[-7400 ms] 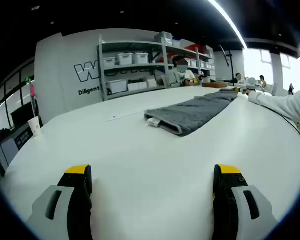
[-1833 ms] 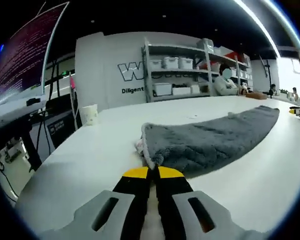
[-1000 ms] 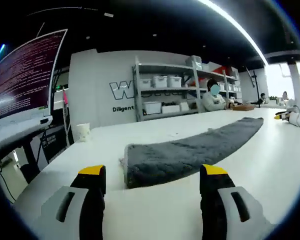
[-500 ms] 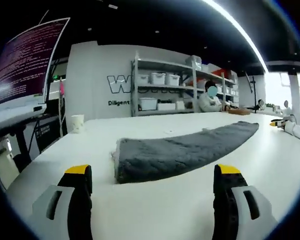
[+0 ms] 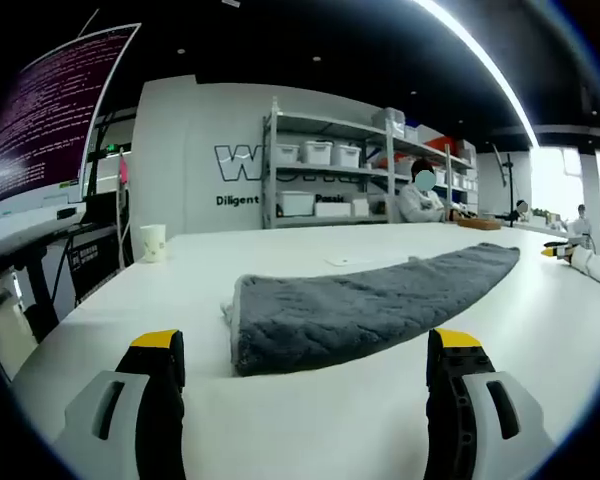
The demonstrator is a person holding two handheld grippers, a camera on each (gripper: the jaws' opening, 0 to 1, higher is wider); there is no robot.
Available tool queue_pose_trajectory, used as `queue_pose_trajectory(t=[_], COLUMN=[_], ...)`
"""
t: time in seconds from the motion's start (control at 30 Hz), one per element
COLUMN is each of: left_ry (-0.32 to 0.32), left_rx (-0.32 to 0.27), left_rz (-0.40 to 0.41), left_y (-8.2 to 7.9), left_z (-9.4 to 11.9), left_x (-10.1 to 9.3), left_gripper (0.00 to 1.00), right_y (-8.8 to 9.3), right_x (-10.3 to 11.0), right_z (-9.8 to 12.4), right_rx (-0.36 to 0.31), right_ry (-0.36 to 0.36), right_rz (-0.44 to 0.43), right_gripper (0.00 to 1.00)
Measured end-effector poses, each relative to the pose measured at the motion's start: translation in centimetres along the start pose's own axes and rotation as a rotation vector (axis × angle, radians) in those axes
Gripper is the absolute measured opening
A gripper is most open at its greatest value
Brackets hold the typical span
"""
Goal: Open the folded towel by lifting each exposed corner and separating the folded layers until the towel lies flat within the target outline without major curled edges
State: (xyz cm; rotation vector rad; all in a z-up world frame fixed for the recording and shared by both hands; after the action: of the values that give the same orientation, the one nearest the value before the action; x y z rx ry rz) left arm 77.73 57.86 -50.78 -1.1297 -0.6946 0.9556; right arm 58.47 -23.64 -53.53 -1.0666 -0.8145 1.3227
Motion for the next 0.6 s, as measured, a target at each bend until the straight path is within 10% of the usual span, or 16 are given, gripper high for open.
queue_pose_trajectory(t=[0.27,0.6], left_ry=[0.065,0.127], left_rx=[0.057,0.214], left_rz=[-0.109,-0.150], left_y=[-3.9,-3.9], left_z=[-4.3,-11.6], left_x=[1.6,3.7], left_gripper=[0.91,0.84], right_y=[0.2,0.3], right_x=[0.0,-0.5], right_z=[0.3,0.2], right_rx=[0.007,0.015], right_ry=[0.025,0.045], right_rz=[-0.002,-0.002], right_gripper=[0.81,0.79])
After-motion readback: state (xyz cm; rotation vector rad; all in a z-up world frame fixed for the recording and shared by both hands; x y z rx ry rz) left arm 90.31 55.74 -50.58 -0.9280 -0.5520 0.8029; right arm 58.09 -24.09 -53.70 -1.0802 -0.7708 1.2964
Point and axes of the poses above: the point that each gripper's makers call its tool centre point, and the gripper's own axes: z roughly backward along the fingers, x roughly to its left, y roughly out of its underside, the point moved 3 cm from there along z, roughly backward along the fingers, and after that the axes turned 9 degrees about x, right-handed, at the moved point
